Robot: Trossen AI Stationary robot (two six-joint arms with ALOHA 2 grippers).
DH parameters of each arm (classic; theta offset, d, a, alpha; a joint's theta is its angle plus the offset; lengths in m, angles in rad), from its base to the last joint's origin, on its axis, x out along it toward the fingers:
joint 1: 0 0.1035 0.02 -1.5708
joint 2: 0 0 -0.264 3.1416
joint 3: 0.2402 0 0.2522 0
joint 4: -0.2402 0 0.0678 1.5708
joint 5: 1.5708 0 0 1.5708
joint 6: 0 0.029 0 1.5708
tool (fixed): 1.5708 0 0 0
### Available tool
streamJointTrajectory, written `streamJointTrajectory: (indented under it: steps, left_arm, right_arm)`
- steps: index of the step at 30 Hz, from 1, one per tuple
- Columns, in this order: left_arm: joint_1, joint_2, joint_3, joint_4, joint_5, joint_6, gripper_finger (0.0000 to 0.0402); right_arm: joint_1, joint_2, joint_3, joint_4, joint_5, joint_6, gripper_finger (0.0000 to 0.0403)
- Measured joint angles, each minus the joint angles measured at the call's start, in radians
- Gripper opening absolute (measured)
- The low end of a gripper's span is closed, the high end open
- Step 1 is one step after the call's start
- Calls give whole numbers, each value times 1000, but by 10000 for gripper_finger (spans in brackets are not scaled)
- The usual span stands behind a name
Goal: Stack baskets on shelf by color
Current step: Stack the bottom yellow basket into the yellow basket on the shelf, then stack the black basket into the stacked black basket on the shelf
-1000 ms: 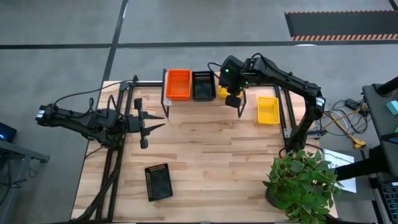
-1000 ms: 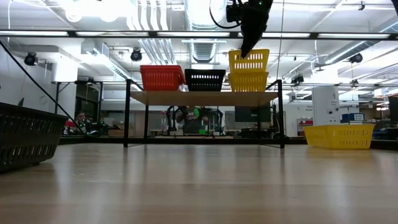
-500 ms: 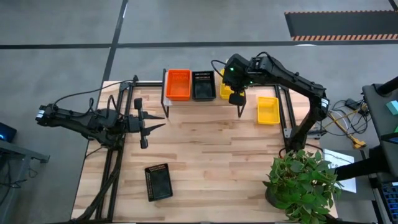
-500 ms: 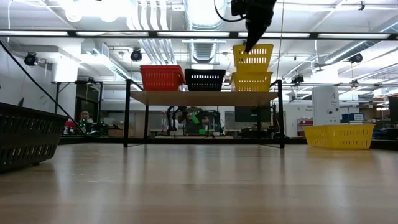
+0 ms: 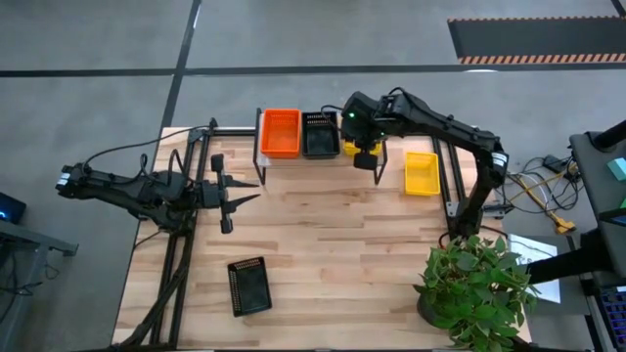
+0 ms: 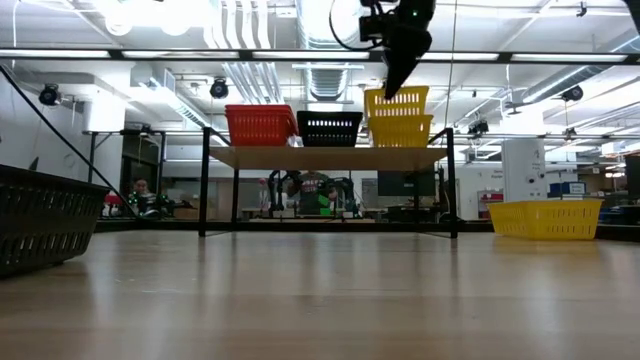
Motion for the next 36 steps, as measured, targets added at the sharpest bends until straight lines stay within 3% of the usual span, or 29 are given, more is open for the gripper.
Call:
streamJointTrajectory:
  steps: [10, 18, 28, 33, 36]
  left_arm:
    - [0, 0, 0, 0, 0, 0, 77]
    - [0, 0, 0, 0, 0, 13, 77]
    - [0, 0, -2, 0, 0, 17, 77]
    - [0, 0, -5, 0, 8, 13, 77]
    - [0, 0, -11, -1, 29, -7, 77]
  right_arm:
    - [2, 22, 0, -25, -1, -40, 13]
    - [2, 22, 0, -28, 0, -39, 61]
    - [17, 16, 80, -161, -3, 171, 103]
    - [66, 15, 131, -169, -153, 311, 93]
    - [153, 14, 124, -109, -200, 347, 83]
